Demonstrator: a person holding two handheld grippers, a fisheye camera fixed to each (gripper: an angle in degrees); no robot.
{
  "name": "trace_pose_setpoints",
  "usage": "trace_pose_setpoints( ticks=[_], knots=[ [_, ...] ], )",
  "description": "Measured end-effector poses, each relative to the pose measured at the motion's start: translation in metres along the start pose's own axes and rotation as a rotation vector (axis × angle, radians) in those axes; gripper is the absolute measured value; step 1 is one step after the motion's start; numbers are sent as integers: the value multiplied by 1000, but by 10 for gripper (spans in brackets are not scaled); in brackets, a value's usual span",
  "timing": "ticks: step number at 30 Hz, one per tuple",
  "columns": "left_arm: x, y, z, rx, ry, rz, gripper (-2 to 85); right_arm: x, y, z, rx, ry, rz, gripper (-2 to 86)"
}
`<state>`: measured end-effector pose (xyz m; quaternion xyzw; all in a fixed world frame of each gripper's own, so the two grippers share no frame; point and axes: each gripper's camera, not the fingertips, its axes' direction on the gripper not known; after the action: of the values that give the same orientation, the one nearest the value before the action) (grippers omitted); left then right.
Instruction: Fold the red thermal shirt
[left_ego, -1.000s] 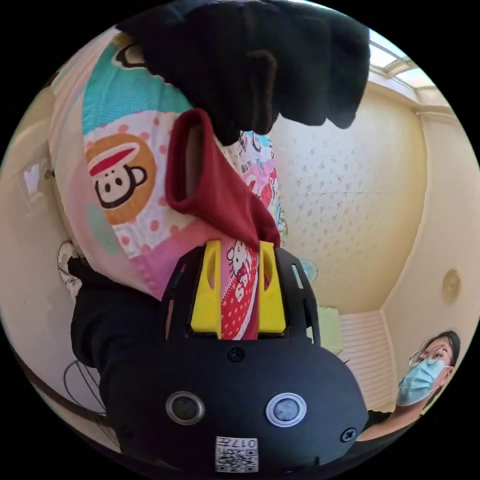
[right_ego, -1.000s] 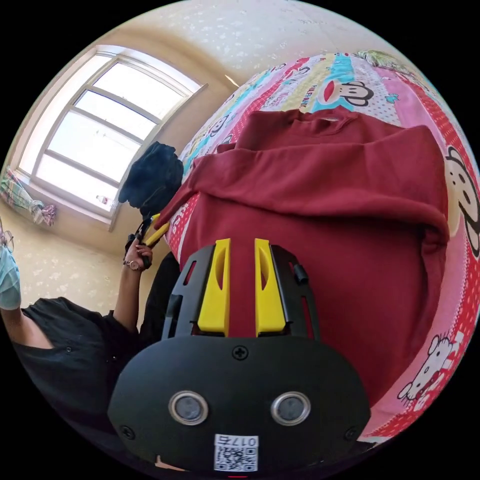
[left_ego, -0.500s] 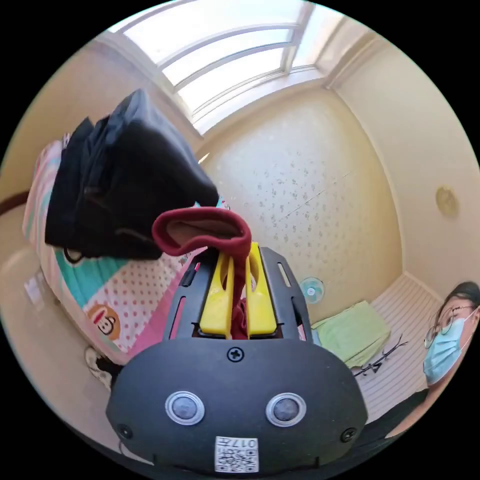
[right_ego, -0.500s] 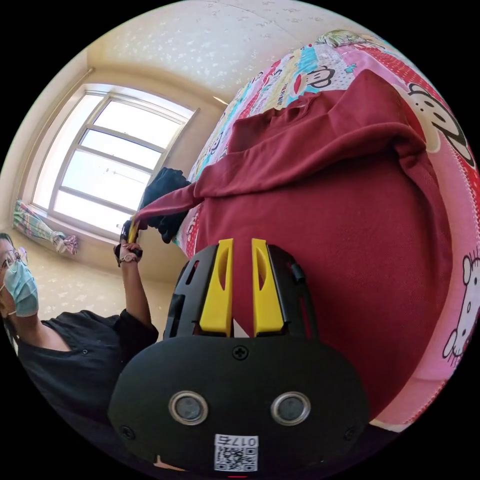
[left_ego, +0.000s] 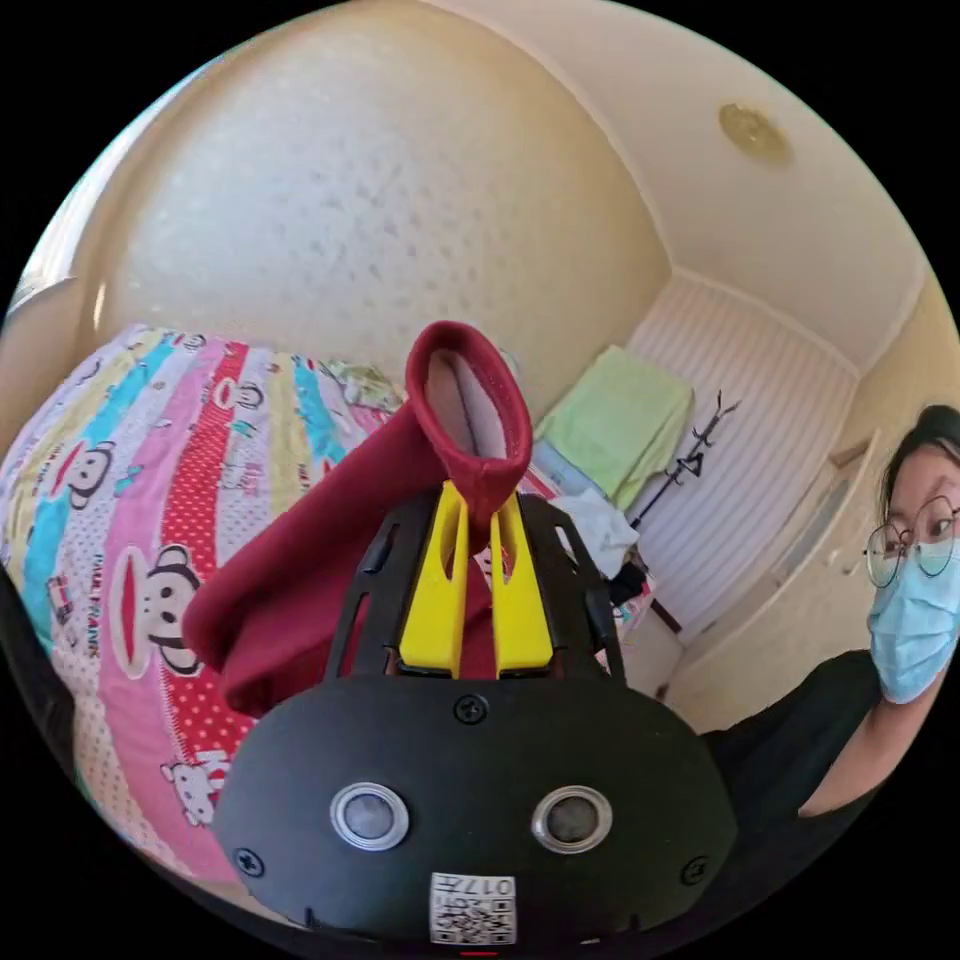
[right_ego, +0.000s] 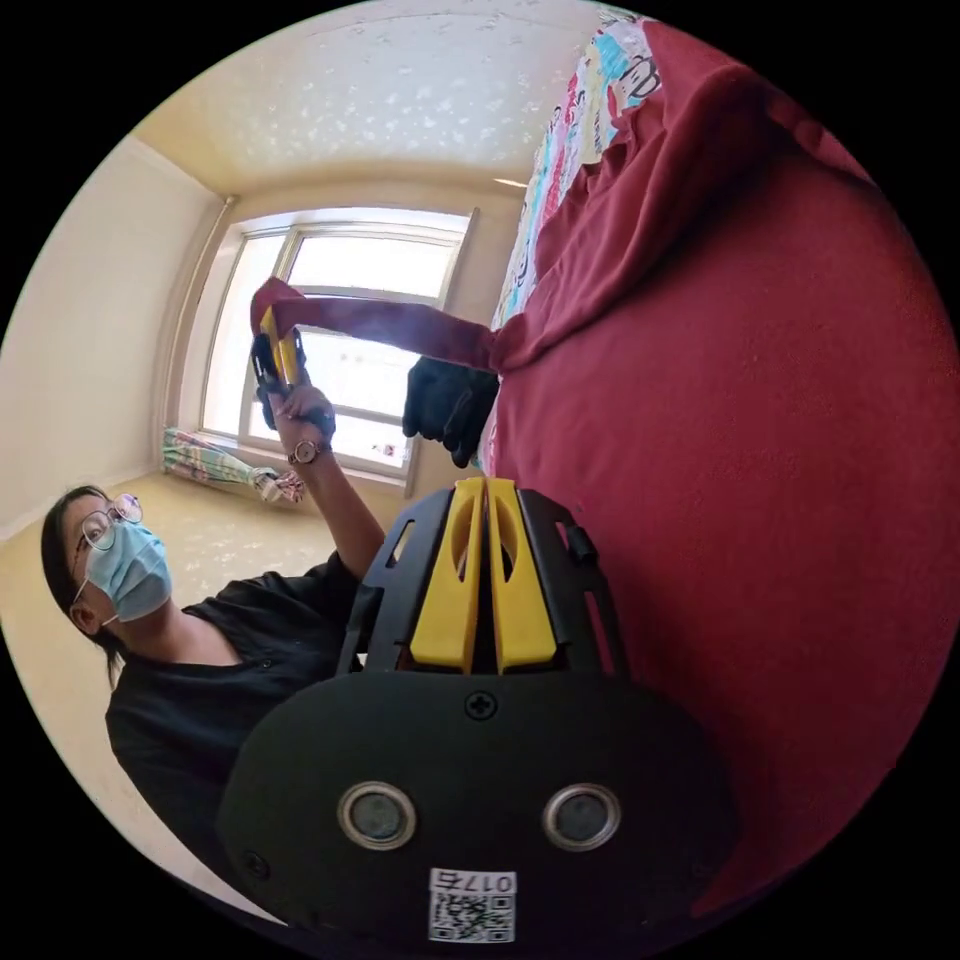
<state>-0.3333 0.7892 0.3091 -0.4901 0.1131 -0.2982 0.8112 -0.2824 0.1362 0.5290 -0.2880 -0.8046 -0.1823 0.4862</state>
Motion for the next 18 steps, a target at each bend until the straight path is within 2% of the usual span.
trace_pose_setpoints(
  ticks=[3,5,7,10,14,18],
  knots=[
    [21,11,127,-239,17,56,57,-5,9,-31,46,64,17,9],
    [25,45,220,-542,-151,64,68,-4,15,-54,85,104,42,12],
    [27,73,249,-655,-205,66,82,-3,22,-78,133,155,58,19],
    [20,96,229,-627,-211,24,86,-4,27,-114,229,221,74,41],
    [-24,92,149,-483,-139,-156,86,-21,-3,-141,334,326,11,81],
    [-59,85,79,-367,-238,-247,86,-28,-61,-129,342,557,8,97]
  ],
)
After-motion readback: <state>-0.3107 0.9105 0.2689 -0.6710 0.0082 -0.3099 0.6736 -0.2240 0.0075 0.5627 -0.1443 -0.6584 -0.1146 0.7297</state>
